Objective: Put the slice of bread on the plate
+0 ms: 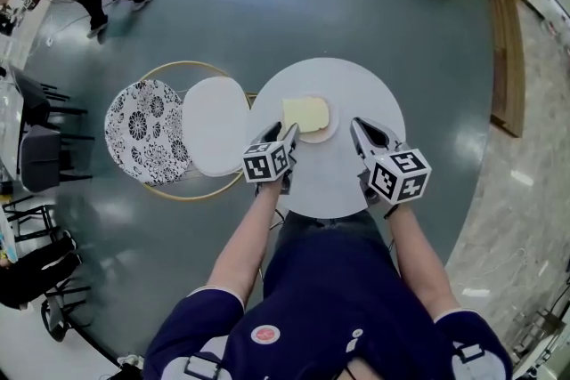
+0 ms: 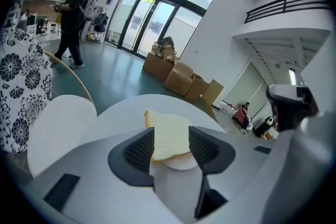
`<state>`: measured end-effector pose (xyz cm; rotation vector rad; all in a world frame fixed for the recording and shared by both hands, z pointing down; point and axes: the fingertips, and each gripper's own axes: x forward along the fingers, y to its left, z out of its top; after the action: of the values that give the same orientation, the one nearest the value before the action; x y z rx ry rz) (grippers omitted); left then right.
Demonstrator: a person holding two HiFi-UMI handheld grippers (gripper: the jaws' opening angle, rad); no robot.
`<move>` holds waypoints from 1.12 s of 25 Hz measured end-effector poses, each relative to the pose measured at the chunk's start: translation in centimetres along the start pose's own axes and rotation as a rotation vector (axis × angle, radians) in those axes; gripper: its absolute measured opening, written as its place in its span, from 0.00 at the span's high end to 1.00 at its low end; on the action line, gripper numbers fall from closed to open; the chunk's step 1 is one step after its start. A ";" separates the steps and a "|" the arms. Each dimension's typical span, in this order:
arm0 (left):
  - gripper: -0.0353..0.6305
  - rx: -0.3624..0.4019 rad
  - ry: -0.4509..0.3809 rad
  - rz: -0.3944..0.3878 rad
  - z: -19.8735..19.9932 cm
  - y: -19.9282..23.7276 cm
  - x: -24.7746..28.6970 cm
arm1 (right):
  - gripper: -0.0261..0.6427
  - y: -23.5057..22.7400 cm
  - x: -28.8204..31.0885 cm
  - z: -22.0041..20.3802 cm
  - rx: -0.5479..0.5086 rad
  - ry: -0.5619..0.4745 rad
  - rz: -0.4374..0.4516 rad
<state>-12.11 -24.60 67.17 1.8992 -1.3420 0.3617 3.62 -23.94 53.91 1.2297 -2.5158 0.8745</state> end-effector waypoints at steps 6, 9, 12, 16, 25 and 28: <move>0.66 0.094 -0.085 -0.090 2.8 -3.9 -4.1 | 0.95 1.2 -0.4 1.3 -0.034 -0.037 0.039; 0.75 0.172 -0.141 -0.122 4.5 -6.3 -6.5 | 0.95 1.8 -0.9 2.3 -0.061 -0.071 0.058; 0.84 0.249 -0.214 -0.151 6.3 -8.7 -8.8 | 0.95 2.7 -1.5 3.4 -0.097 -0.108 0.083; 0.89 0.335 -0.288 -0.177 8.1 -11.3 -11.7 | 0.95 5.0 -2.2 4.6 -0.165 -0.147 0.129; 0.94 0.381 -0.412 -0.265 11.6 -16.6 -16.8 | 0.95 9.8 -4.0 6.8 -0.284 -0.191 0.225; 0.94 0.373 -0.436 -0.297 12.4 -17.9 -18.0 | 0.95 10.9 -4.9 7.6 -0.305 -0.212 0.251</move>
<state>-5.76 -18.71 40.30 2.5608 -1.2944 0.0447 -1.16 -20.06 41.19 0.9695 -2.8816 0.3960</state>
